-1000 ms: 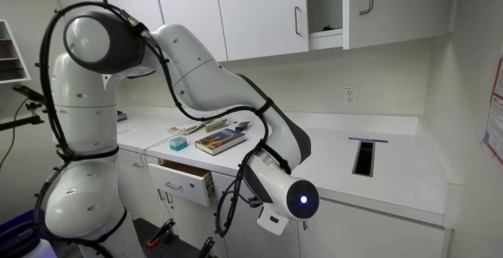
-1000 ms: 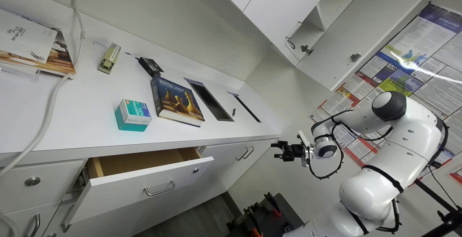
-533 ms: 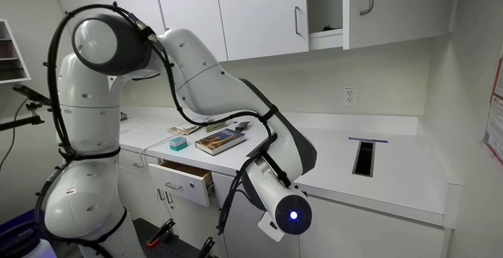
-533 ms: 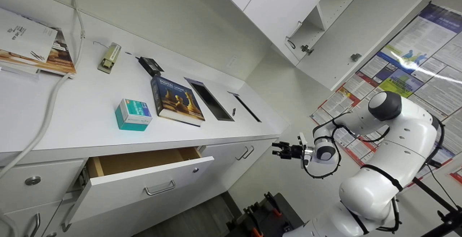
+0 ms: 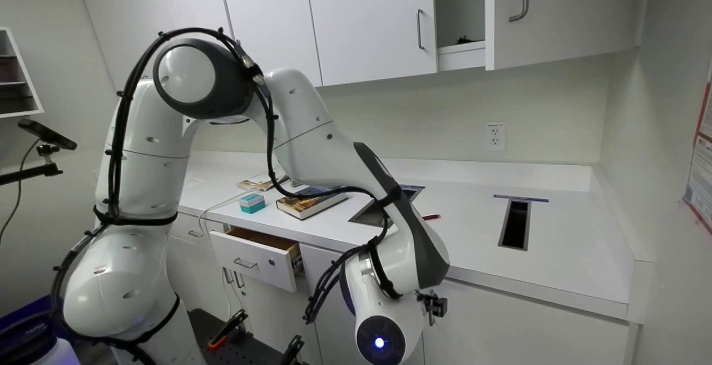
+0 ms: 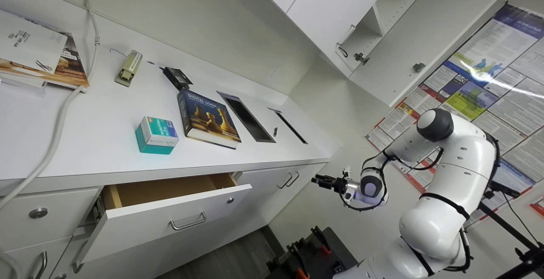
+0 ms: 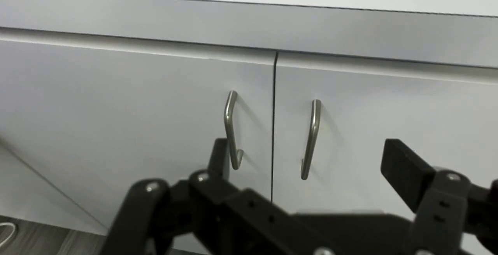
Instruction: Open the rightmost lower cabinet door
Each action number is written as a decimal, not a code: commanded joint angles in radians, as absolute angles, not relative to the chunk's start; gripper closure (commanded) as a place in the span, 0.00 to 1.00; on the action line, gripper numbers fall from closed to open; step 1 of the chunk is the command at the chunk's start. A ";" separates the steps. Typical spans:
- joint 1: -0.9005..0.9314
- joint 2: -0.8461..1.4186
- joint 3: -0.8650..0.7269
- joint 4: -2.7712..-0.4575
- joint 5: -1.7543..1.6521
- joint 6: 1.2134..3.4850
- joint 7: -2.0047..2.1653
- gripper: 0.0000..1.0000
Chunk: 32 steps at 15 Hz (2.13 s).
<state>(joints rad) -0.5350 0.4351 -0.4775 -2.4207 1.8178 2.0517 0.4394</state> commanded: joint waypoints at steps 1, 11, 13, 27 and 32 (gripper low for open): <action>-0.546 0.493 -0.439 -2.415 1.961 2.006 0.446 0.00; -0.517 0.526 -0.430 -2.397 2.012 2.044 0.427 0.00; -0.509 0.535 -0.428 -2.380 2.013 2.061 0.432 0.00; -0.496 0.695 -0.365 -2.205 2.180 2.165 0.438 0.00; -0.500 0.730 -0.360 -2.176 2.227 2.171 0.437 0.41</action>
<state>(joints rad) -0.5001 0.7166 -0.3697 -2.2008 2.1938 2.1381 0.4357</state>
